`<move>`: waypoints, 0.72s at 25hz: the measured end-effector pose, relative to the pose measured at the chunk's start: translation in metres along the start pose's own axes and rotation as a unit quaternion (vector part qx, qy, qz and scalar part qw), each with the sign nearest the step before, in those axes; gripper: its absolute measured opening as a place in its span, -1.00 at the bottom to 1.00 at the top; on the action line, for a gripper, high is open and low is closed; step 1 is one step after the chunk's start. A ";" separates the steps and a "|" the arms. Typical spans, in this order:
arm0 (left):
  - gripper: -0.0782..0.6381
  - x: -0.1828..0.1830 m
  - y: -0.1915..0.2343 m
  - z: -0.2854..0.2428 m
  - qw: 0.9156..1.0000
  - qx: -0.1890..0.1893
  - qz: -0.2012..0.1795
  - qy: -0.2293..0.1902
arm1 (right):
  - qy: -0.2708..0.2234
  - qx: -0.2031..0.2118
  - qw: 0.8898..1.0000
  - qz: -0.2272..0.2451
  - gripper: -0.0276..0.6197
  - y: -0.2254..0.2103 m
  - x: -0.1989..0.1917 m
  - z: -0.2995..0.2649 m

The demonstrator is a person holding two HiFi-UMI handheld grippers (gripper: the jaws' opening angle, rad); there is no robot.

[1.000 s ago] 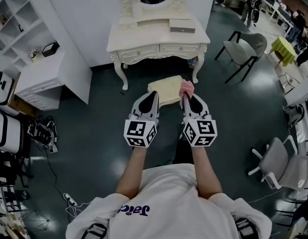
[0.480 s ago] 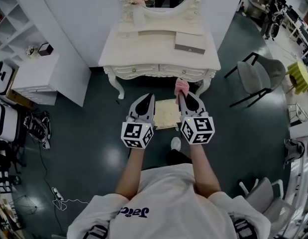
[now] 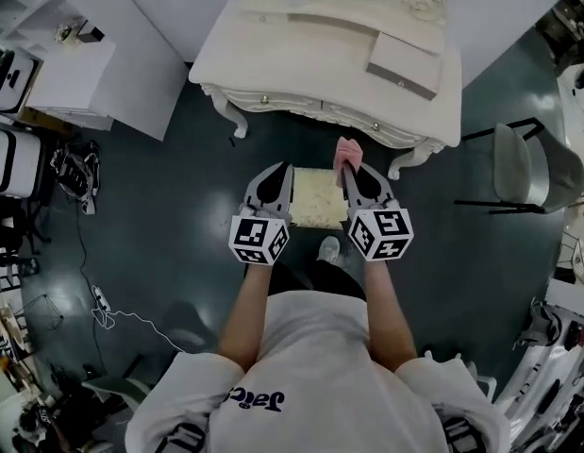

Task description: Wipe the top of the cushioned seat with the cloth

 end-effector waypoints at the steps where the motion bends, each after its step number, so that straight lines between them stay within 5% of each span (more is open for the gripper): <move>1: -0.74 -0.012 0.009 -0.004 1.000 0.007 0.007 0.006 | 0.018 0.003 1.000 -0.007 -0.83 -0.005 -0.015 -0.012; 8: -0.74 -0.104 0.085 -0.027 0.997 0.030 0.049 0.046 | 0.147 0.000 0.987 -0.069 -0.83 -0.020 -0.143 -0.099; 18: -0.74 -0.230 0.229 -0.037 0.992 0.024 0.092 0.083 | 0.319 -0.016 0.939 -0.125 -0.83 0.014 -0.336 -0.247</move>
Point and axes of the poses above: the fingertips, and each gripper's own axes: z backward along the fingers, y to its left, x out of its top, the point moved 2 cm from there along z, backward along the fingers, and after that the axes turned 1 degree about -z, right-handed, at the moved point
